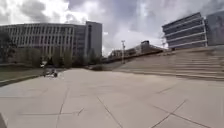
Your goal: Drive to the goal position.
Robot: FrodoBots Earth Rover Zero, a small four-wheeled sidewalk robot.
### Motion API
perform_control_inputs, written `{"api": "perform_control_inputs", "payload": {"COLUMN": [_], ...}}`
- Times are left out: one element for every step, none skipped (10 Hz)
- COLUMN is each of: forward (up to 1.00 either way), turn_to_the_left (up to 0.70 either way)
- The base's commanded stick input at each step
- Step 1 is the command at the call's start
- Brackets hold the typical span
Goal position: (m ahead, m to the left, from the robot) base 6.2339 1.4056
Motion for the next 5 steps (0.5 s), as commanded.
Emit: {"api": "perform_control_inputs", "payload": {"forward": [1.0,1.0,1.0,1.0,1.0], "turn_to_the_left": [0.1,0.02,0.11,0.12,0.13]}}
